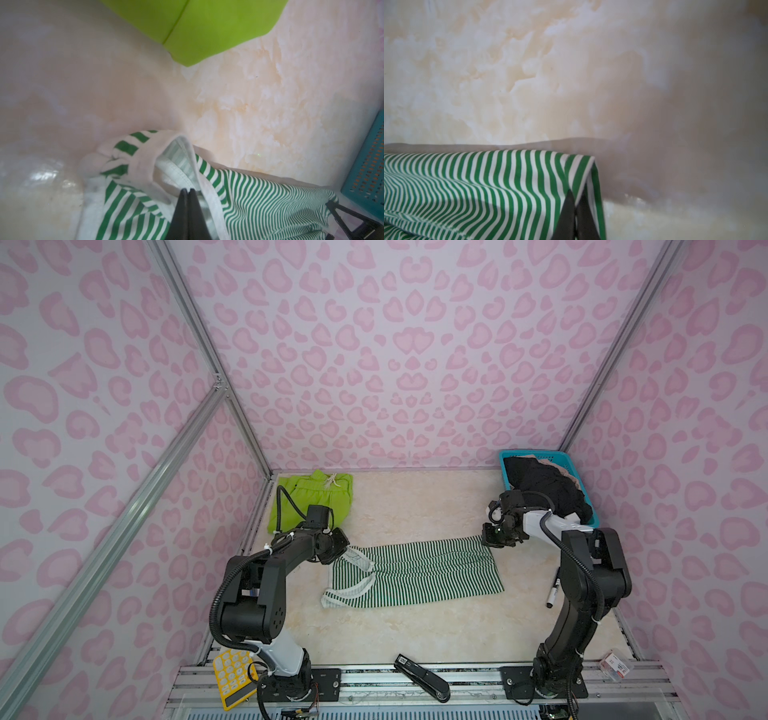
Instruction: Fold and stack the mixed laundry pile
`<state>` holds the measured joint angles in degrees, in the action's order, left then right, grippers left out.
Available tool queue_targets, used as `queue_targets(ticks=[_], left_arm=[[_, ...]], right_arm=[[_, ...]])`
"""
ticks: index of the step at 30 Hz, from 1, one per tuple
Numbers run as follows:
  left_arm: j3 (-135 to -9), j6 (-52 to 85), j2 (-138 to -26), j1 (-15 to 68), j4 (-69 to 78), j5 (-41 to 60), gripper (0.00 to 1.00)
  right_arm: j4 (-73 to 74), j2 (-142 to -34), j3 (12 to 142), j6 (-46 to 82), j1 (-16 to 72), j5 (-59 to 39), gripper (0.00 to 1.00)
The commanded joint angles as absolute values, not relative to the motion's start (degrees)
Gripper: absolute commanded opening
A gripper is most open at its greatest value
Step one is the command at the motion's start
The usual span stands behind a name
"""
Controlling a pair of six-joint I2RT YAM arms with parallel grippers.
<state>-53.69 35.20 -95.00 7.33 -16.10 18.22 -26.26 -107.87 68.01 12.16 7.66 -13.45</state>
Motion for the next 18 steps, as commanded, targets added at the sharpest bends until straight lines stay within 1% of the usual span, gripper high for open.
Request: queue_targets(ticks=[1, 4, 5, 8, 10, 13, 18], left_arm=[[-54.26, 34.03, -93.37, 7.25, -17.55, 16.57, 0.17], [-55.86, 33.08, -93.28, 7.25, -19.82, 19.35, 0.45], [-56.23, 32.81, -93.54, 7.21, -20.11, 20.74, 0.49], [-57.92, 32.19, -94.89, 7.85, -21.91, 23.17, 0.51], [-58.87, 32.32, -95.82, 8.96, -23.19, 23.81, 0.51], [-59.47, 33.53, -96.40, 11.65, -24.88, 24.21, 0.50], [-58.83, 36.90, -97.43, 15.32, -25.02, 22.15, 0.48]], right_arm=[[-28.12, -107.14, 67.83, 11.69, 7.73, -10.69, 0.10], [-30.44, -104.66, 68.20, 10.95, 8.21, -8.72, 0.20], [-31.45, -103.75, 68.44, 10.82, 8.56, -7.81, 0.23], [-34.11, -101.38, 69.25, 10.24, 10.02, -5.62, 0.29], [-35.54, -100.34, 69.71, 10.05, 11.25, -4.79, 0.31], [-35.81, -99.45, 69.81, 10.43, 12.94, -5.36, 0.31], [-32.86, -100.31, 69.04, 12.27, 14.74, -9.35, 0.31]])
